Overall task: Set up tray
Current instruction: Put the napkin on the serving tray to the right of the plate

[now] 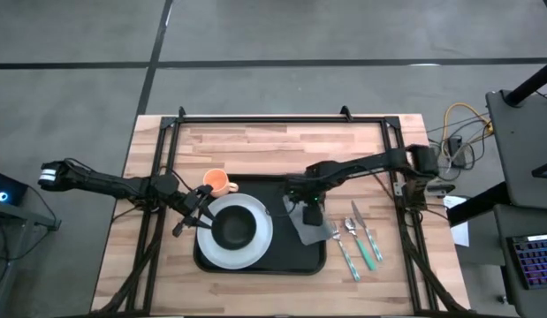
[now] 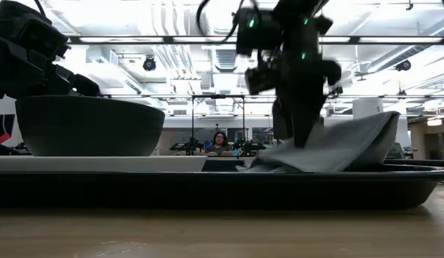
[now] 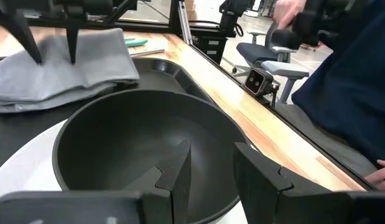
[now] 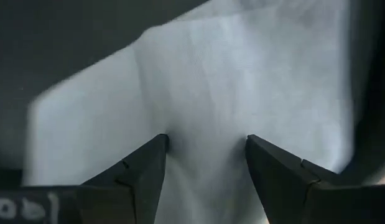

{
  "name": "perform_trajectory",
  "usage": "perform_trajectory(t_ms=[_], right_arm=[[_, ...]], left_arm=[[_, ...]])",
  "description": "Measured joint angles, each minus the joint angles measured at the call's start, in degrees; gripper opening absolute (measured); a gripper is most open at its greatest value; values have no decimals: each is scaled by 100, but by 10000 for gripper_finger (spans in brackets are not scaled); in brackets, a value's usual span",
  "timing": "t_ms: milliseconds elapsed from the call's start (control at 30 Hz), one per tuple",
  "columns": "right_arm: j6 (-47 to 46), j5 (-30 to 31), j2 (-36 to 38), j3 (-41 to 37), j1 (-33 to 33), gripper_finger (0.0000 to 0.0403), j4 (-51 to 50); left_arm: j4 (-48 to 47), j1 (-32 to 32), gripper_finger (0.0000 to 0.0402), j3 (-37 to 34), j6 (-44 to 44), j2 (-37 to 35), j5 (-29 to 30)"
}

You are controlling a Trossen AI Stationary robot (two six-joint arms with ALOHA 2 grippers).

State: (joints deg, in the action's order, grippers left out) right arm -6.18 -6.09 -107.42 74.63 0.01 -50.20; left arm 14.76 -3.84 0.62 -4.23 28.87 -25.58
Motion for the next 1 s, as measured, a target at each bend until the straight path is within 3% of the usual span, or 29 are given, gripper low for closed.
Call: perform_trajectory(t_ms=[200,500,1000], right_arm=[[221,-9,-470,-3,-122,208,217],[-456,49,-554,16,-275,207,674],[-696,616,292,21,-196,203,683]], left_arm=[[0,-1,99,0,0,0,-1],[0,0,99,0,0,15,-1],[0,0,99,0,0,52,0]])
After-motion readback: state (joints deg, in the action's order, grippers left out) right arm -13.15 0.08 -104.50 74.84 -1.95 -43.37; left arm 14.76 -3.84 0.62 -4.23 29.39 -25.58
